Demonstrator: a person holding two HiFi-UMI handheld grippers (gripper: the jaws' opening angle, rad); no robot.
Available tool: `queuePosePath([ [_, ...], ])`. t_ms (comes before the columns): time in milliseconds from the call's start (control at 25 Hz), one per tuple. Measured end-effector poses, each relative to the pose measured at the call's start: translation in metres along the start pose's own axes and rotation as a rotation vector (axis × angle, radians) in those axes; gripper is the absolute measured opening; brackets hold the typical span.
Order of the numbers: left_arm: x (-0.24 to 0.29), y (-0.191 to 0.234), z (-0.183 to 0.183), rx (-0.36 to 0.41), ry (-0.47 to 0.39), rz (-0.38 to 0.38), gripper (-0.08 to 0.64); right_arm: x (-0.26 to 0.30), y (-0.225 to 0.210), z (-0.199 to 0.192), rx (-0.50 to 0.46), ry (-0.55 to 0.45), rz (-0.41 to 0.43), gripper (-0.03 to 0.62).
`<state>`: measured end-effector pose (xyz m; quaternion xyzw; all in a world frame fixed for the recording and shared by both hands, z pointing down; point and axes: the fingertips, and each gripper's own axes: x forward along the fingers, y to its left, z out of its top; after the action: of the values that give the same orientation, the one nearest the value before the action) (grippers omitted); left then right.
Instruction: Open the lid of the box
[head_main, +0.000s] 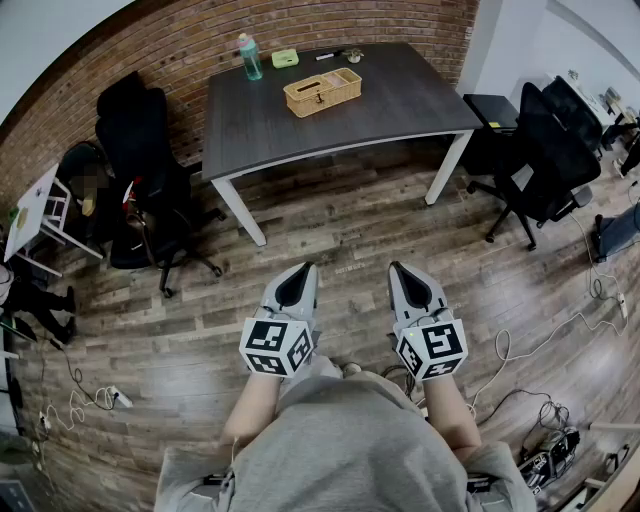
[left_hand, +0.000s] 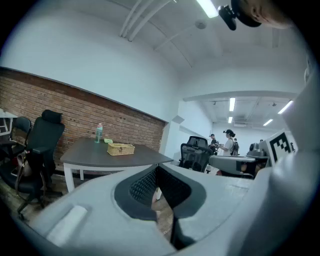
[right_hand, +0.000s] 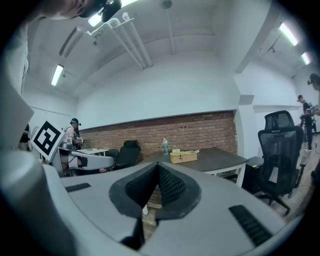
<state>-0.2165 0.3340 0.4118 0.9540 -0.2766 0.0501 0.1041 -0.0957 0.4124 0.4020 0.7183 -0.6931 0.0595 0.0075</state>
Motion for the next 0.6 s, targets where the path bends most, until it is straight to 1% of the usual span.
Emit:
queuePosePath([
  [200, -0.006, -0.012, -0.004, -0.010, -0.016, 0.003, 0.018, -0.010, 0.007, -0.004, 0.010, 0.001, 0.024, 0.001],
  [440, -0.006, -0.014, 0.000, -0.026, -0.035, 0.004, 0.018, -0.007, 0.012, -0.001, -0.010, -0.006, 0.039, 0.002],
  [600, -0.007, -0.013, 0.005, -0.018, -0.046, 0.015, 0.020, -0.005, 0.013, 0.000, 0.021, -0.015, 0.047, 0.002],
])
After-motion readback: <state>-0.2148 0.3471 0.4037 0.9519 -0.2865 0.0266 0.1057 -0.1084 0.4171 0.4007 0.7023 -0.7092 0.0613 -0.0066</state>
